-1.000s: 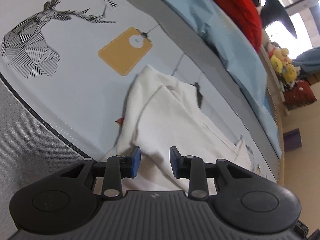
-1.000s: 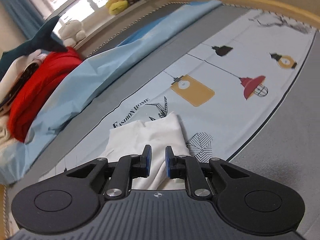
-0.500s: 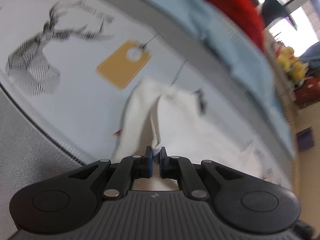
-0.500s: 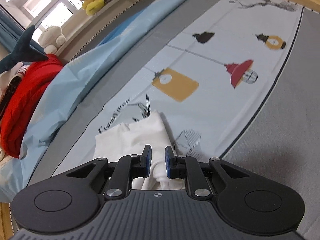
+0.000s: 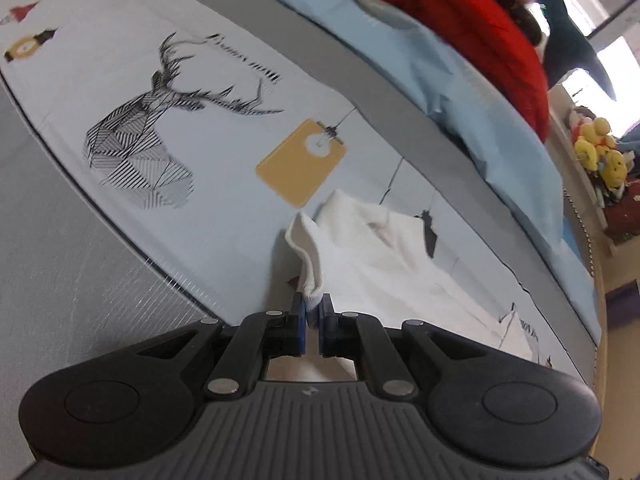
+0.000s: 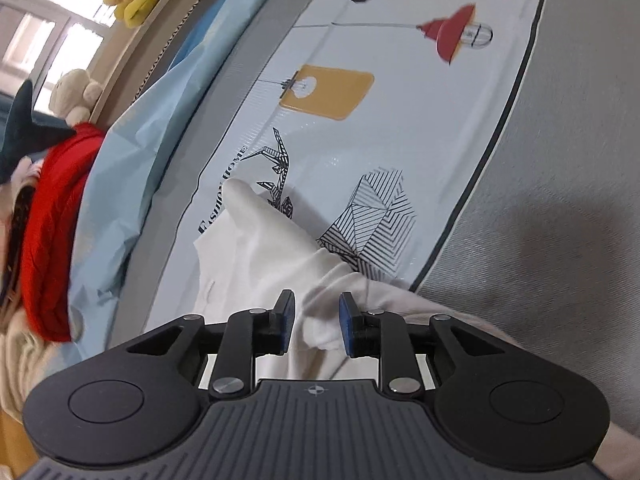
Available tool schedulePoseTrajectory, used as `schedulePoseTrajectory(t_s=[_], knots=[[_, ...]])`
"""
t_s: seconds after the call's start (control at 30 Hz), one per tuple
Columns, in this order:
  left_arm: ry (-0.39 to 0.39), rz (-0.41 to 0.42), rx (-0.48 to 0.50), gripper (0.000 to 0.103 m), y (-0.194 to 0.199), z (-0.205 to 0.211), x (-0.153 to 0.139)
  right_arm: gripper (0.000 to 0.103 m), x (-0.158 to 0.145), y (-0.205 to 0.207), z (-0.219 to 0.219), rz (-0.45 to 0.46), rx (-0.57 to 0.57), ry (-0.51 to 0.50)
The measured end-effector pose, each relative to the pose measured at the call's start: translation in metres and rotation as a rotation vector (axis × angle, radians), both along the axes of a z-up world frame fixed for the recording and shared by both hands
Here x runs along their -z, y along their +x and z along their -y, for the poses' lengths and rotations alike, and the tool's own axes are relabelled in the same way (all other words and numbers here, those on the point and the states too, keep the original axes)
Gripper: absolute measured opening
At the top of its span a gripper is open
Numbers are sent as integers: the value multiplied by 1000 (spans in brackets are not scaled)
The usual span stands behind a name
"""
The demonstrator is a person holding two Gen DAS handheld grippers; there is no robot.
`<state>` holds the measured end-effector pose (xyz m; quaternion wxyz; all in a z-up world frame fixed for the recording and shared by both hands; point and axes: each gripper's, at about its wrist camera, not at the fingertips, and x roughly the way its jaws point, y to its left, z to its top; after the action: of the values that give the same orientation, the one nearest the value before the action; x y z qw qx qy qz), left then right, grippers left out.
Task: Fold small clothes
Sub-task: 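Grasp the long side edge of the white shirt with both grippers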
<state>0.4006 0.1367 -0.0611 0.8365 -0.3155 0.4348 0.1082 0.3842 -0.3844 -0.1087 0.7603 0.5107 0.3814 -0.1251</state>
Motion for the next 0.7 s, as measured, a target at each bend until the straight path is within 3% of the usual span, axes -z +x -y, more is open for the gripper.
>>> schedulePoseTrajectory(t_s=[0.23, 0.33, 0.47, 0.53, 0.6, 0.7], knots=[[-11, -2, 8, 5, 5, 3, -2, 30, 23, 10, 6, -42, 30, 88], [-7, 1, 15, 5, 4, 2, -4, 16, 26, 11, 7, -71, 42, 76], [-11, 1, 19, 5, 5, 2, -5, 10, 18, 5, 4, -91, 63, 41], [-11, 5, 28, 5, 5, 3, -6, 0, 12, 3, 7, -68, 65, 31], [-22, 10, 44, 5, 6, 5, -6, 0, 7, 0, 10, -50, 80, 20], [-33, 28, 75, 5, 6, 9, -10, 0, -21, -10, 23, 64, 150, -70]])
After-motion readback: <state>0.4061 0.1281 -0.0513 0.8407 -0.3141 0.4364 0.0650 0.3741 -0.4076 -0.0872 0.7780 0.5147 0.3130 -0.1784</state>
